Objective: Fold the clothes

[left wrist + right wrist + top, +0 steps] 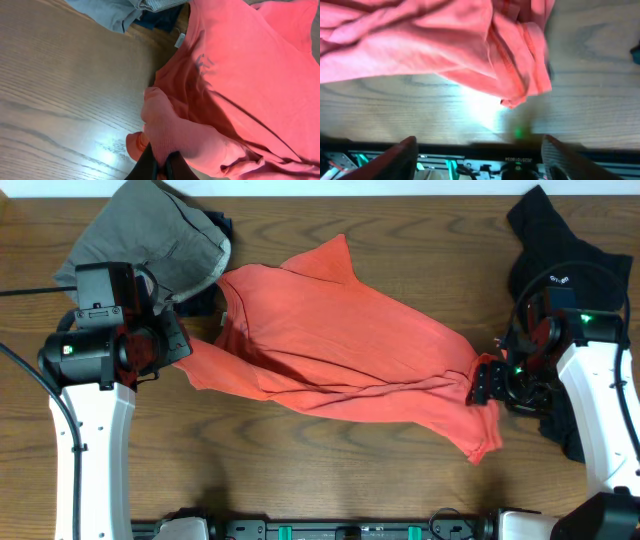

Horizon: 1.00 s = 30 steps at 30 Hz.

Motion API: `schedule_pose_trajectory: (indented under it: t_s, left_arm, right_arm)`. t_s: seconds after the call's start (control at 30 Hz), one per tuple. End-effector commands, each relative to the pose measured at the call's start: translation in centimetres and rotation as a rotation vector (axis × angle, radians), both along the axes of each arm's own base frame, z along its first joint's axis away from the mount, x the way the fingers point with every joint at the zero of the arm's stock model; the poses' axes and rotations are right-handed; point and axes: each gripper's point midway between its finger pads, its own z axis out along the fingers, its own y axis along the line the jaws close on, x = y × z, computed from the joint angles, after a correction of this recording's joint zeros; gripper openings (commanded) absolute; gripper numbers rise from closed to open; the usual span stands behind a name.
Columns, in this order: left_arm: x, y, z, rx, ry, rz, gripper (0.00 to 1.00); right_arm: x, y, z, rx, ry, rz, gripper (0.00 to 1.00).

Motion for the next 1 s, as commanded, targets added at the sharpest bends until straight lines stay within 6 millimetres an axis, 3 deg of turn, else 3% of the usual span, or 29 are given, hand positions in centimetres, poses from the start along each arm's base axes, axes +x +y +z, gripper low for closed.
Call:
schedule_pose_trajectory:
  t_s: [0.0, 0.23, 0.63, 0.77, 0.97]
  left_arm:
    - [0.1, 0.6, 0.0, 0.028, -0.001, 0.000, 0.06]
    - [0.2, 0.5, 0.0, 0.028, -0.002, 0.000, 0.06]
    - [0.1, 0.6, 0.0, 0.028, 0.001, 0.000, 0.06]
    - [0.1, 0.5, -0.1, 0.030, 0.002, -0.003, 0.06]
    - [0.1, 0.5, -0.1, 0.030, 0.002, -0.003, 0.06]
  right_arm:
    - [0.7, 0.3, -0.1, 0.008, -0.036, 0.039, 0.79]
    - [5.1, 0.1, -0.8, -0.008, -0.196, 0.067, 0.72]
    - [9.5, 2.3, -6.8, -0.008, -0.200, 0.227, 0.60]
    - [9.9, 3.0, -8.7, -0.051, -0.173, 0.282, 0.56]
    - [8.8, 2.1, -11.0, -0.177, -0.073, 0.343, 0.51]
